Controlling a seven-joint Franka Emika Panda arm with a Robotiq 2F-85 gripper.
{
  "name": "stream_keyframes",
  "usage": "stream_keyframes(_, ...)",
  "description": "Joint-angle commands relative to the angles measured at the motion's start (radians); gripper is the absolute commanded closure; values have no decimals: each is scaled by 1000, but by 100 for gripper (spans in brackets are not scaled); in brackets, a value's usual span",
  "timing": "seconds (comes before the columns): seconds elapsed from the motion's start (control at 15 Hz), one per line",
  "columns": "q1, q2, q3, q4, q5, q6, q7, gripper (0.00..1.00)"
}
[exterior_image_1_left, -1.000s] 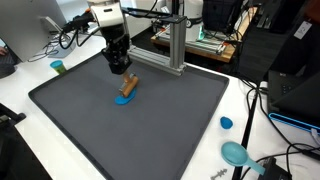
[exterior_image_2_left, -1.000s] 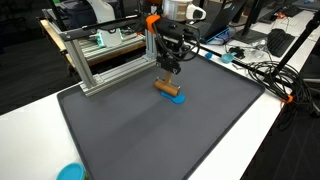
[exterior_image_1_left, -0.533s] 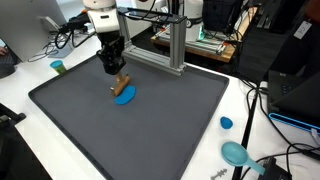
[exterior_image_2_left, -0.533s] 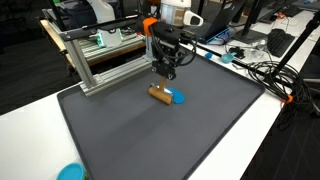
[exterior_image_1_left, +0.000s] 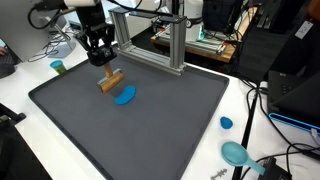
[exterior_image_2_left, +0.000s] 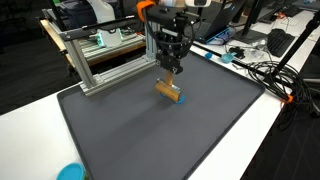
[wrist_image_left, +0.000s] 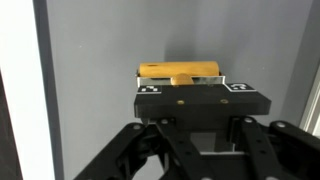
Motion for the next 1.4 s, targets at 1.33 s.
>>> stream_keyframes(1.33,64,-325,-15,-54,148,-371,416,78)
